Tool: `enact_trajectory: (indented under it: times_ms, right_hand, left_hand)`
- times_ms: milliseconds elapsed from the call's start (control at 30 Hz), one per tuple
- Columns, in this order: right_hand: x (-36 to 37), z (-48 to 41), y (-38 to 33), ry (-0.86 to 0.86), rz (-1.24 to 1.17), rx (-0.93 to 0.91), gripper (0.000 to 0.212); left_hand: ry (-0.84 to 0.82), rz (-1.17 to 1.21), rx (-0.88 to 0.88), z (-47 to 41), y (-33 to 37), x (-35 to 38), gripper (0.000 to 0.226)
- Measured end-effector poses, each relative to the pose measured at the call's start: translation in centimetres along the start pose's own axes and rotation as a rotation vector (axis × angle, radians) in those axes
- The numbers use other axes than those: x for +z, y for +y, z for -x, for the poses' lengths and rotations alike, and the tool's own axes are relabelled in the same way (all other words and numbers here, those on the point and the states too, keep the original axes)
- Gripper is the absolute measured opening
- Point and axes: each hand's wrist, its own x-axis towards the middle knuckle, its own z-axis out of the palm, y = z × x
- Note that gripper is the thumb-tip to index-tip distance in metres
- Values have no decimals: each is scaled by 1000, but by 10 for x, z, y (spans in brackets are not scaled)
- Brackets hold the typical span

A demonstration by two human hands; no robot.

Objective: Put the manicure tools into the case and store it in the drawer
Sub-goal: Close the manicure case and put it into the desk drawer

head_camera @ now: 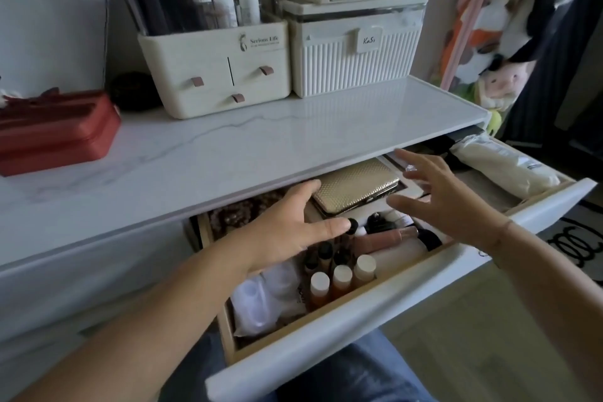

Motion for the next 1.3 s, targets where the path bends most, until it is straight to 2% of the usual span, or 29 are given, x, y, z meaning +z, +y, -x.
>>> enact_trajectory:
  times_ms: [133,233,333,533,633,767,833,933,1033,1167,1300]
  right_hand:
    - [3,52,-11,-123,191,-216,100]
    - [12,67,-3,-112,346,-293,102]
    - [18,70,2,-36,343,-294,100]
    - [29,52,2,106,239,-266,103]
    - [39,29,4,174,263,-273,104]
    - [57,-7,0,234,307,-290,96]
    - [64,-26,-3,256,360,-292,93]
    - [74,-51,-5,273,435,-267,88]
    - [82,-66,-6,328,418,-245,81]
    - [89,-76,-8,445,422,-204,64]
    - [92,-73,-12,465,467,-187,61]
  left_hand:
    - [-112,-439,110,24,10,13,118]
    - [-186,-655,130,41,7,22,121]
    - [-187,-778,136,49,1,26,119]
    - [37,-970,89,40,-11,15,121]
    - [189,-1000,33,32,-18,0,122]
    - [374,-997,4,18,-32,-23,113]
    - [461,-1007,39,12,-42,-33,104]
    - [607,-1042,187,8,-59,-45,85]
    - [733,-1071,290,5,-73,-52,69]
    - [786,-1086,315,2,-78,-52,62]
    - [794,-1077,306,1,-80,-48,62]
